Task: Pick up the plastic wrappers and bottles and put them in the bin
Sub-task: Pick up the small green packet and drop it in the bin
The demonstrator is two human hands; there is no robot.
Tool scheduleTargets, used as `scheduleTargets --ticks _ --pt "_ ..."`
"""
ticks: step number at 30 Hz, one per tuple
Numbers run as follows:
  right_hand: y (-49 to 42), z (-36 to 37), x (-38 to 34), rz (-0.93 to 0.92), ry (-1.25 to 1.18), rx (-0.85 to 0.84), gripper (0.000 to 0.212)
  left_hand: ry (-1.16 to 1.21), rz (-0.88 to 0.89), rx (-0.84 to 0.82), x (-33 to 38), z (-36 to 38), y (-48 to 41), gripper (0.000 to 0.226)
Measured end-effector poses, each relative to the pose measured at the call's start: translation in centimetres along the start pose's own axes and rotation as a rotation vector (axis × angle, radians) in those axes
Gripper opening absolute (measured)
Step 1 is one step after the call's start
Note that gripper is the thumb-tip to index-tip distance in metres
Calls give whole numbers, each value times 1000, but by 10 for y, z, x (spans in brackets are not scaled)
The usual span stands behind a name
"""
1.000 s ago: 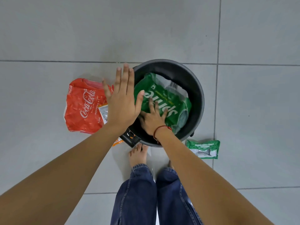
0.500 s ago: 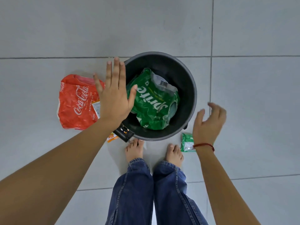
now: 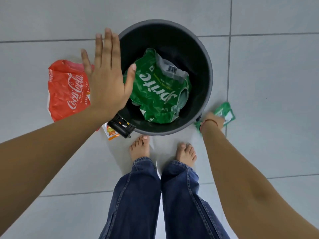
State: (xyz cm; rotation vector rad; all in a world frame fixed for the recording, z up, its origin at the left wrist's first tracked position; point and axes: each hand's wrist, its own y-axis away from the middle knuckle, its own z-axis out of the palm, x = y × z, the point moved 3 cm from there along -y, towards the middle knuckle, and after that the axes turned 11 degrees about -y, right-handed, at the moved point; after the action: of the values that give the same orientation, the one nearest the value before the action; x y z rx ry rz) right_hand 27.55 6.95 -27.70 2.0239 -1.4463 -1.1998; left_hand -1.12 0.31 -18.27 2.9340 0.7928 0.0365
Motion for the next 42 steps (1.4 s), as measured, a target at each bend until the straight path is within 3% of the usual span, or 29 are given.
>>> scheduleTargets --ticks 2,6,9,13,17,22,24,26,28,30,32,33,35,37,38,39,42 --pt "16 4 -32 -334 32 82 31 3 -4 -3 0 -1 -1 66" --pt "91 -16 -93 -1100 -88 74 33 39 -10 -16 -1 -3 -1 65" --pt "153 -18 -100 -1378 45 -38 40 132 0 -10 -2 -3 -1 62" --pt "182 23 -61 -1395 543 -306 65 278 -24 12 -6 -1 -1 52" --pt "157 80 -38 -1084 1035 -415 77 297 -62 12 -8 1 -1 50" --pt "142 142 -7 -894 1291 -632 63 270 -56 24 -6 3 0 52" --pt "140 147 -2 -894 1319 -647 60 280 -84 21 -11 3 -3 51" --pt "143 140 -8 -990 1286 -615 53 312 -83 42 -4 3 3 51" --pt "152 124 -20 -1205 1205 -538 43 424 -77 91 -10 0 0 49" --pt "159 106 -32 -1445 1052 -484 38 531 -201 245 -31 -3 -4 47" --pt "161 84 -45 -1622 857 -459 37 603 -472 318 -49 20 19 43" --pt "159 75 -52 -1679 781 -433 37 527 -508 203 -43 46 43 42" --pt "152 60 -66 -1747 701 -352 42 375 -443 -336 -20 112 109 48" --pt "140 48 -77 -1780 665 -263 46 441 -425 -737 26 182 190 57" --pt "133 44 -81 -1774 662 -227 48 507 -404 -953 50 205 214 49" --pt "125 41 -84 -1755 670 -201 51 664 -481 -953 58 225 217 38" --pt "110 39 -83 -1677 703 -206 59 594 -454 -778 53 221 203 29"
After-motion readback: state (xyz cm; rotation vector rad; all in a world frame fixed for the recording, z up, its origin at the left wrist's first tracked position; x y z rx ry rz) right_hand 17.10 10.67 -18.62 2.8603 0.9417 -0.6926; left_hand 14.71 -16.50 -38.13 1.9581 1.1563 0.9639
